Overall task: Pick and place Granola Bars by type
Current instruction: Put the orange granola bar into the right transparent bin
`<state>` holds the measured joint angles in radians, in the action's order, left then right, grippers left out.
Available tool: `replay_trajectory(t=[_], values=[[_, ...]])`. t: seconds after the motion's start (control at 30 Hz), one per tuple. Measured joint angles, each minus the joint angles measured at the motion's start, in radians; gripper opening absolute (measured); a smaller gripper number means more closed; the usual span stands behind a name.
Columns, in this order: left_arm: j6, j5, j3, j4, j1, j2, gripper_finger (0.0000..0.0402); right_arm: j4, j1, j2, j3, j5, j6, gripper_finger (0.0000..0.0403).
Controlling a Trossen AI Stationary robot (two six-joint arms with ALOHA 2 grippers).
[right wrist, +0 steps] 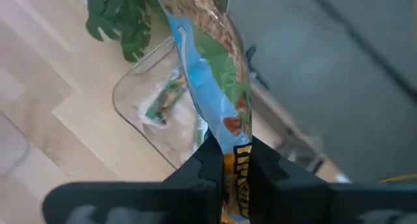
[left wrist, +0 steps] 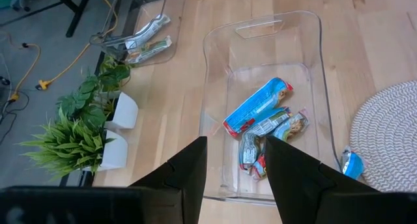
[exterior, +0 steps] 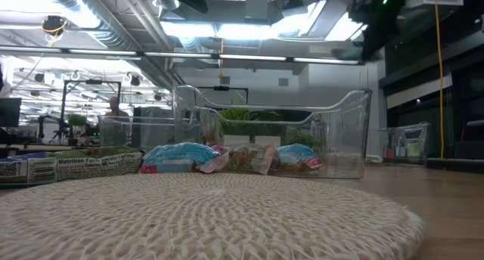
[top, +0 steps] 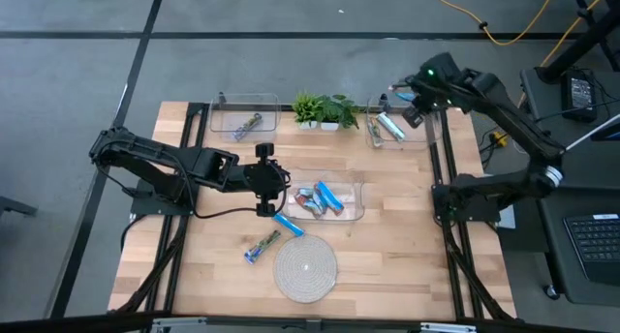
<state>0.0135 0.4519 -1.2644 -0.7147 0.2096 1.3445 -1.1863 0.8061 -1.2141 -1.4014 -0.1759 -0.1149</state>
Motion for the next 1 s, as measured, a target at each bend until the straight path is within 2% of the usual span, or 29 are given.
replay_trajectory(t=[0.07,0.2,0.43,0.57,1.0], values=[[0.0,0.0,0.0,0.0,0.0,0.0,0.0143,0.02,0.042,-0.043,0.018,0.037,0.005,0.004],[0.0,-0.003,0.0,0.0,0.0,0.0,0.0143,0.086,0.093,-0.089,0.107,0.04,0.005,0.004],[0.009,-0.007,0.0,-0.001,0.0,0.0,0.0143,0.26,0.181,-0.097,0.33,0.051,-0.026,0.004],[0.019,-0.006,0.0,0.0,0.0,0.0,0.0143,0.308,0.222,-0.097,0.414,0.1,-0.052,0.004],[0.01,-0.006,0.0,0.002,-0.016,0.036,0.0143,0.404,0.224,-0.107,0.44,0.092,0.019,0.004]])
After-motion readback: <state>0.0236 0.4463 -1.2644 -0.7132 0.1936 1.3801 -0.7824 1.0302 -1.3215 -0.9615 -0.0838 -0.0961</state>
